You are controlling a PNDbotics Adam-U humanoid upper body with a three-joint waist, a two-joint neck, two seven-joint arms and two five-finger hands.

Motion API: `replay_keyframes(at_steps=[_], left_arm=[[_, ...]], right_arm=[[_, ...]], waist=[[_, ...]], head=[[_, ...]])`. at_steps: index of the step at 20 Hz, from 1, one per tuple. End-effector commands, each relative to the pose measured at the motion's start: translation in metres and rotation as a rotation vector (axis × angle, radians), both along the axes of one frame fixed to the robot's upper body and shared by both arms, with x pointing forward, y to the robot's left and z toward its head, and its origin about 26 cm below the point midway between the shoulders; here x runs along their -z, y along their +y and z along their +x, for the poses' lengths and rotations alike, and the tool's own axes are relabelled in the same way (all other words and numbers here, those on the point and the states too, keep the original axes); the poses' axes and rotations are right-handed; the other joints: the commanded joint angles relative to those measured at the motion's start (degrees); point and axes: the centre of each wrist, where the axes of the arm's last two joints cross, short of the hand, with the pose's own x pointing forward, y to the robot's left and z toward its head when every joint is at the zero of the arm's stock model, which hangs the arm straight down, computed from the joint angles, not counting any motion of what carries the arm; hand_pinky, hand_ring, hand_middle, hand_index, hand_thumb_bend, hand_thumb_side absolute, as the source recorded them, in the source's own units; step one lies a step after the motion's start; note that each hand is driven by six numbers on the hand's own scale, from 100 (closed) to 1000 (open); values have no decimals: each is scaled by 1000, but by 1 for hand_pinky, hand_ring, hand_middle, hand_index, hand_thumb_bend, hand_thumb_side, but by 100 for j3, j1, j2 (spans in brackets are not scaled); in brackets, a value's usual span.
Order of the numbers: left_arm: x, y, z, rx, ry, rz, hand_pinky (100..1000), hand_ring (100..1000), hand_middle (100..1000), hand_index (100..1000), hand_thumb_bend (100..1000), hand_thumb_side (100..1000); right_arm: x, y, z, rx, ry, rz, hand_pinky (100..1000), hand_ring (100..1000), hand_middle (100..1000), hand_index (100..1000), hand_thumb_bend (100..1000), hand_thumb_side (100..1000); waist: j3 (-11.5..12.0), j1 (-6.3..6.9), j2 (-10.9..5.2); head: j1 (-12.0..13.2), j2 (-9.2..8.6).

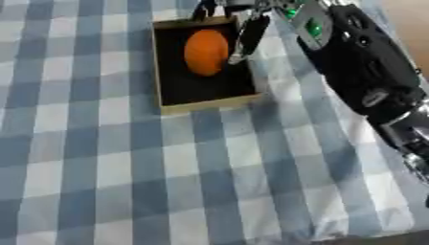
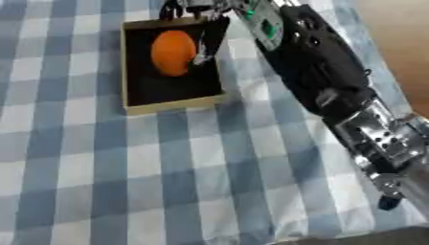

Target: Pick up objects on the table and place them in the box.

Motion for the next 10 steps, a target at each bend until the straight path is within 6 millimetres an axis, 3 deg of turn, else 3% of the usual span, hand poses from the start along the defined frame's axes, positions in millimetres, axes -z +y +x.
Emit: replay_keyframes(at_steps=[1,6,10], left_arm=[[-9,3,-3,-9,-27,12,849,842,738,845,100,760],[-9,4,-4,-17,-26,15,850,842,738,845,100,756],[-8,6,-4,-29,-26,19,850,842,738,845,100,753]], right_arm=[[-30,-5,-8,2,-79,31,632,841,806,914,621,315],[-54,-15,-25,6,-142,89,613,832,800,913,589,319],[-72,-37,-41,36,-181,105,613,832,799,915,578,292]], waist=[[-4,20,-130],[-42,4,-146],[-85,-11,-159]], head=[[34,33],[73,33],[132,33]])
